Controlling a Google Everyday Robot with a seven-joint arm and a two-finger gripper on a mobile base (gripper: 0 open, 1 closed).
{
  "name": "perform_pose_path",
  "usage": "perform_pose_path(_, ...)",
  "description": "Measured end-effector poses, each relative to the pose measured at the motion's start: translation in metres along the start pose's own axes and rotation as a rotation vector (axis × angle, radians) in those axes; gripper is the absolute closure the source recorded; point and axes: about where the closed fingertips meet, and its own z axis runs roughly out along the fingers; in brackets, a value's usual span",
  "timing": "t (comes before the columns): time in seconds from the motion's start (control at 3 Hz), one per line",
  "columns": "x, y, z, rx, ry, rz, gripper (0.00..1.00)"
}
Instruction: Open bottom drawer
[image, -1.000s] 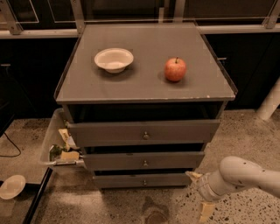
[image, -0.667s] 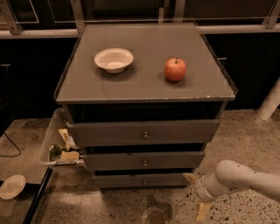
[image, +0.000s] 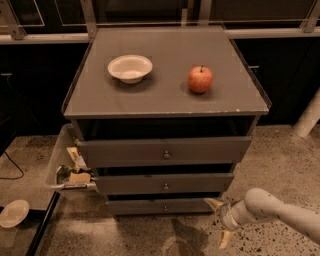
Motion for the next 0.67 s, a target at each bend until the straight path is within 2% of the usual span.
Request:
perform_pose_path(0.33, 0.0413, -0.0458, 0.0345, 0.035, -0.016, -0.015, 0.0)
perform_pose_path(0.67, 0.0413, -0.0458, 0.0345, 0.035, -0.016, -0.015, 0.0)
